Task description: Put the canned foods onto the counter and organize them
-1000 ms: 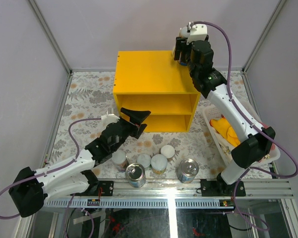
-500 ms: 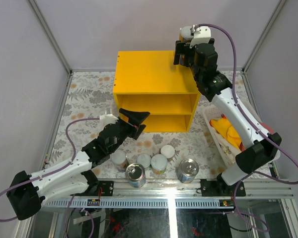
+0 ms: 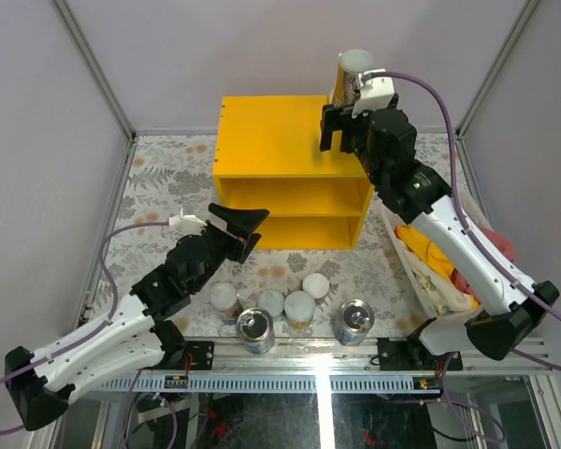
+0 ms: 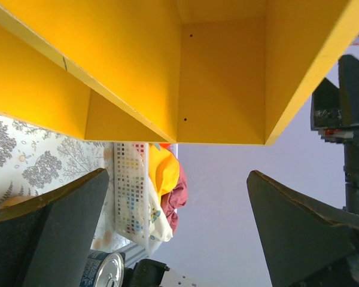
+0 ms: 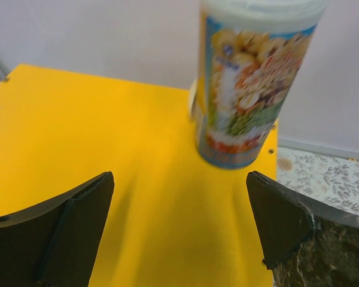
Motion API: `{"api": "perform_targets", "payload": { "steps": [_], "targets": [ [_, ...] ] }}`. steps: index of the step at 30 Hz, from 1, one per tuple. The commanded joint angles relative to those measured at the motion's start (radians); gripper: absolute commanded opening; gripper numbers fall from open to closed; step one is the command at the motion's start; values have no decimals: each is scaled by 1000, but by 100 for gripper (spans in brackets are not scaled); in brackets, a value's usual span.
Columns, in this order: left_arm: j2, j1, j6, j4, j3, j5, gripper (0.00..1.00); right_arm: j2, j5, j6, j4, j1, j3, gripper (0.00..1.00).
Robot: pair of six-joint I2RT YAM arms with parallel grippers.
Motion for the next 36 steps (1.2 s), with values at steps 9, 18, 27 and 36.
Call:
{"api": "perform_targets", "payload": {
  "steps": [9,18,27,36],
  "targets": [
    [-125,-2,238,-243,103,-106,100,-226,-134,160,-154,71,-138,100],
    [-53,1,327,-712,290,-145,99,-374,-321,296,-194,72,-293,100],
    [77,-10,304,-993,416,-163,86,-425,-349,277,-251,70,-362,94],
    [66,-98,177,-1128,417,-226,82,-438,-334,224,-288,71,-386,93]
  ]
}}
